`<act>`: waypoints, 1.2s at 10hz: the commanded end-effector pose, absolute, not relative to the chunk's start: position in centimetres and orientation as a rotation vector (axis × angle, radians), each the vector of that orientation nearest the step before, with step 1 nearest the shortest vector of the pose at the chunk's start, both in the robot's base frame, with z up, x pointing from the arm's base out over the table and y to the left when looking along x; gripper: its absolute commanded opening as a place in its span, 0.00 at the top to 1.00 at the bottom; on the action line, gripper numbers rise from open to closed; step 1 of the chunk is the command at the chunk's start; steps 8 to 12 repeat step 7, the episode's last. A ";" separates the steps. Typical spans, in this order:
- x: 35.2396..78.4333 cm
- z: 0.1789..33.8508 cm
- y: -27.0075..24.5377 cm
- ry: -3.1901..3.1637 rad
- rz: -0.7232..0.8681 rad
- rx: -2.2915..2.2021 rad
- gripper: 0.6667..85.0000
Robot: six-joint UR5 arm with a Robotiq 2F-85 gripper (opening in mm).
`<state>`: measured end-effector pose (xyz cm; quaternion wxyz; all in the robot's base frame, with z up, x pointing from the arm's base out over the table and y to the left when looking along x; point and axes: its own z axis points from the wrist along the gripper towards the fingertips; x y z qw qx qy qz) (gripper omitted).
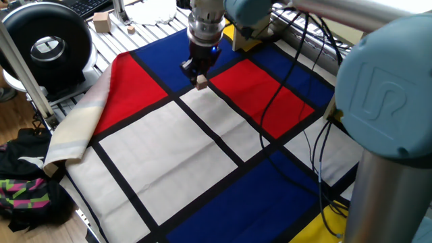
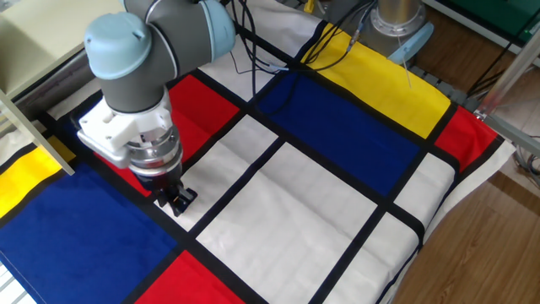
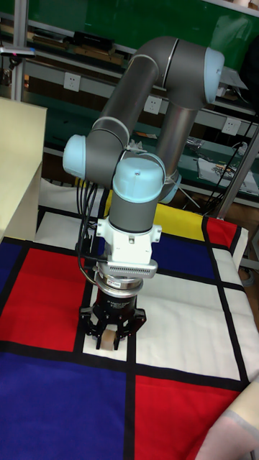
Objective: Take the object down from the shelf
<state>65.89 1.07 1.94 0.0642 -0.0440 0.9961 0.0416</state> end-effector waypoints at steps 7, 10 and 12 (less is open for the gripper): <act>65.2 3.2 1.3 3.042 0.174 -0.257 0.44; 65.2 3.2 1.3 3.042 0.174 -0.257 0.44; 65.2 3.2 1.3 3.042 0.174 -0.257 0.44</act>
